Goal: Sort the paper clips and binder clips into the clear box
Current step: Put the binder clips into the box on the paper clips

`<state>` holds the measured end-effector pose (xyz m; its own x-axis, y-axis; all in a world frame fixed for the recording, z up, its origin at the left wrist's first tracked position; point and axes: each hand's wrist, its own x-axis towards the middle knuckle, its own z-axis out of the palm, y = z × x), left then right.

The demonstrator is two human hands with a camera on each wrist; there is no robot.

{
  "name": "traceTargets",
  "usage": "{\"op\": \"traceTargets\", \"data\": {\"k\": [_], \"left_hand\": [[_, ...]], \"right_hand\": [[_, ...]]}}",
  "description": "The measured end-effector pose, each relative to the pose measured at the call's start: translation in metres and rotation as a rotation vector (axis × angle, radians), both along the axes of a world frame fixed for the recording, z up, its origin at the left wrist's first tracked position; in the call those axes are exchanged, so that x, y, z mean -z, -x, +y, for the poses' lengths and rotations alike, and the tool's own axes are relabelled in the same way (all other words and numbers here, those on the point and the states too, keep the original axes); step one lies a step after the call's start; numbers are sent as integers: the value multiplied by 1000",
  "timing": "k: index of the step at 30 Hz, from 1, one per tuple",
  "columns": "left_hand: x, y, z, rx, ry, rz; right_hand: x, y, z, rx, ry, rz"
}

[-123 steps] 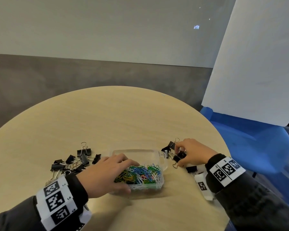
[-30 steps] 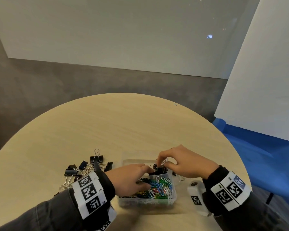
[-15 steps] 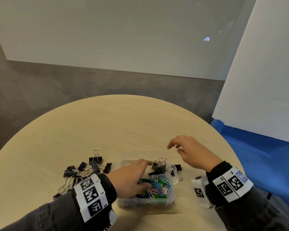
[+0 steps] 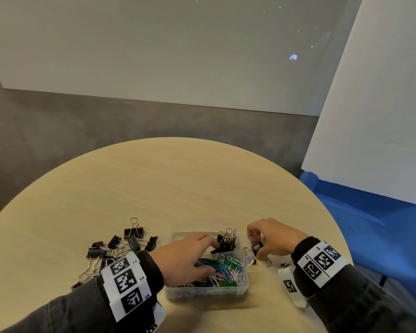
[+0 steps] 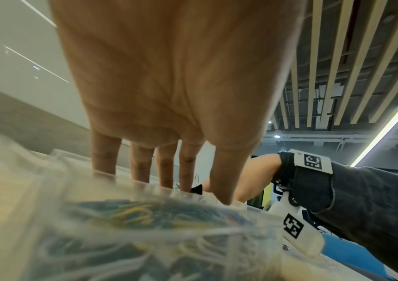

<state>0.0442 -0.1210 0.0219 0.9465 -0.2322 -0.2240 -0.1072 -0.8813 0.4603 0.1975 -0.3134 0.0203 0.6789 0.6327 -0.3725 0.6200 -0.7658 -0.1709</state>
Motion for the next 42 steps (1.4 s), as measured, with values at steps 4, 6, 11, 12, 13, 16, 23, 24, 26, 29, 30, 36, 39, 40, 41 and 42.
{"op": "traceTargets", "data": {"k": [4,6,11,12,13,16,23,24,26,29,30,36,39,40,41,42], "left_hand": [[-3,0,0,-4,-13,7],[-5,-1,2,-24,-43,5],[-6,-3,10,-47,-62,10],[-6,-3,11,-48,-62,11],[-6,-3,12,-50,-62,13],[-7,-3,13,-49,-71,27],[-9,-3,15,-53,-93,31],[-10,-3,15,-57,-98,27],[-10,-3,16,-67,-105,20],[-10,-4,17,-77,-112,13],[-10,-4,17,-76,-113,11],[-7,-4,15,-39,-121,13],[-6,-5,14,-24,-137,44],[-5,-5,14,-24,-138,52],[-4,-6,14,-28,-138,55],[-3,-6,14,-39,-136,56]], "right_hand": [[-6,-5,-4,25,8,46],[-12,-11,-4,33,-17,-2],[-15,-14,3,75,22,89],[-12,-13,5,74,41,112],[-10,-13,6,72,54,124],[-4,-13,6,73,45,110],[-7,-20,-1,71,-10,-20],[-11,-21,-1,70,-37,-45],[-25,-22,1,59,-145,-116],[-45,-15,17,12,-381,-199],[-50,-10,26,-14,-444,-191],[-49,9,72,-321,-331,-126],[-48,9,86,-333,-220,-127],[-47,9,89,-329,-179,-138],[-47,8,91,-324,-141,-154],[-47,8,92,-323,-99,-177]]}}
